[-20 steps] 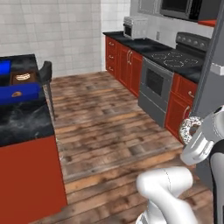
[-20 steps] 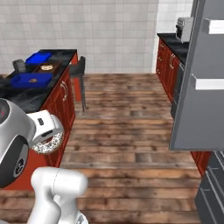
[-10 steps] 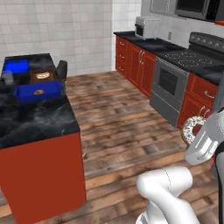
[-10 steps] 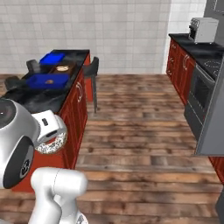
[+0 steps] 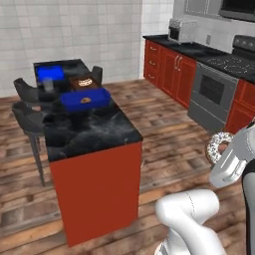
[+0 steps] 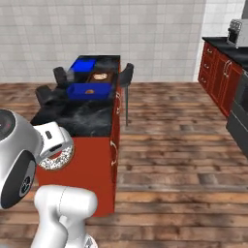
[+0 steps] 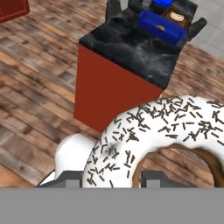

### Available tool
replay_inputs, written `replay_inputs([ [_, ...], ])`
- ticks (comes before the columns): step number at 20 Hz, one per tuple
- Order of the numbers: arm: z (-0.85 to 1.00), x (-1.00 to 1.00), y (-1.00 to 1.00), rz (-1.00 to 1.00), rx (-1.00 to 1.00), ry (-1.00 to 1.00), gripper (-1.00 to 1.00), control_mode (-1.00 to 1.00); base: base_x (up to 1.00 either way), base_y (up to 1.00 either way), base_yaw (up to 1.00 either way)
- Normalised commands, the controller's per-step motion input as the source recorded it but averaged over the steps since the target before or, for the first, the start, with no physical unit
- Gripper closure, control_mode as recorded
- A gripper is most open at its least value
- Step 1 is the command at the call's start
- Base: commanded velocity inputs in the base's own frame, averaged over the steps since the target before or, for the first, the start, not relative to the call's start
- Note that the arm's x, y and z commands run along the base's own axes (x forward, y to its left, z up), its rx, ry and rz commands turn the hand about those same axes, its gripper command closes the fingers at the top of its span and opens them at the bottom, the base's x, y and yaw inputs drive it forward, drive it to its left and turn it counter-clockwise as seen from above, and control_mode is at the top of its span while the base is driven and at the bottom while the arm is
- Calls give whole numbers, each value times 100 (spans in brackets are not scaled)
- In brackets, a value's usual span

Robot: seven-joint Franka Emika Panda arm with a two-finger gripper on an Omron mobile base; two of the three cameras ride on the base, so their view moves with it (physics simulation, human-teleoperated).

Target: Take the cake and donut from the fridge and place them on the empty tray on the dining counter.

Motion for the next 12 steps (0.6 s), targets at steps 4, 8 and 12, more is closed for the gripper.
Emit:
replay_inputs([
  [4, 0, 0, 0, 0, 0, 0, 100, 100, 14, 100, -7],
  [8, 0, 0, 0, 0, 0, 0, 100, 100, 26, 100, -7],
  [12, 0, 0, 0, 0, 0, 0, 100, 100, 44, 100, -10],
])
